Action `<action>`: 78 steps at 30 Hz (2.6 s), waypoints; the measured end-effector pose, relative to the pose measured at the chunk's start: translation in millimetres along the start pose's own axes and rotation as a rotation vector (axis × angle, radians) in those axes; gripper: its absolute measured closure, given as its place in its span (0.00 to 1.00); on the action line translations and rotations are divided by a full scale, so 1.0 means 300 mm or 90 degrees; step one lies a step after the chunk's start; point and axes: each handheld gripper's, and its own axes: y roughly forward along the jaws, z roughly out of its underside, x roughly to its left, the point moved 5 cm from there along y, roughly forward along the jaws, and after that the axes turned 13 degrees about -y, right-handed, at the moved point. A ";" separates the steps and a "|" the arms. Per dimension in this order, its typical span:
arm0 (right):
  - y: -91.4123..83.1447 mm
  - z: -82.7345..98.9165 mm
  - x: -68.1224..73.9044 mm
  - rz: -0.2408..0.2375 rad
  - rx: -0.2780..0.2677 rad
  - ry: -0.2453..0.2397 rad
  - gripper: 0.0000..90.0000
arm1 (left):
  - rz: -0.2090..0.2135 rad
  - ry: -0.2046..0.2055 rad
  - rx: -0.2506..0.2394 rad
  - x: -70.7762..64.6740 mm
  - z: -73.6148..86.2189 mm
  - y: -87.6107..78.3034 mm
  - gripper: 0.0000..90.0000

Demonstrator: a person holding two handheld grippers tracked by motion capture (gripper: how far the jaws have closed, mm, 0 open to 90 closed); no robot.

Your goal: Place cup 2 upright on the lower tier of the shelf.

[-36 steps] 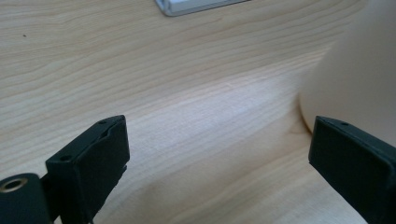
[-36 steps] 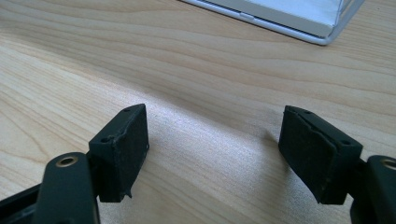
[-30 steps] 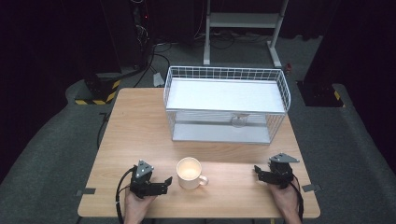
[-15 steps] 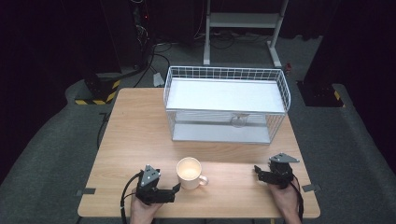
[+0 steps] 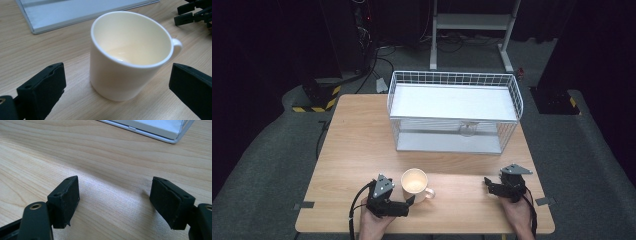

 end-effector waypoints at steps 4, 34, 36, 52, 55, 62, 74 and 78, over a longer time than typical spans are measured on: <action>0.000 0.000 0.000 0.000 0.000 0.000 0.26 | 0.004 0.008 0.000 -0.011 -0.020 0.007 0.02; 0.000 0.000 -0.001 0.000 -0.002 -0.004 0.26 | -0.005 0.036 0.013 -0.067 -0.099 0.107 0.08; 0.000 0.000 -0.001 0.000 -0.001 -0.004 0.27 | -0.003 0.031 0.012 -0.067 -0.099 0.109 0.09; 0.000 0.000 -0.001 0.000 -0.001 -0.004 0.27 | -0.015 0.028 -0.001 -0.072 -0.094 0.136 0.09; 0.000 0.000 -0.001 0.000 -0.002 -0.004 0.26 | -0.011 0.024 -0.005 -0.070 -0.091 0.136 0.10; 0.000 0.000 -0.001 0.000 -0.001 -0.004 0.26 | -0.011 0.023 -0.009 -0.068 -0.090 0.137 0.10; 0.000 0.000 -0.001 0.000 -0.002 -0.003 0.26 | -0.017 0.021 -0.019 -0.070 -0.091 0.139 0.11; 0.000 0.000 0.000 0.000 -0.001 -0.002 0.26 | -0.018 0.018 -0.018 -0.068 -0.094 0.140 0.11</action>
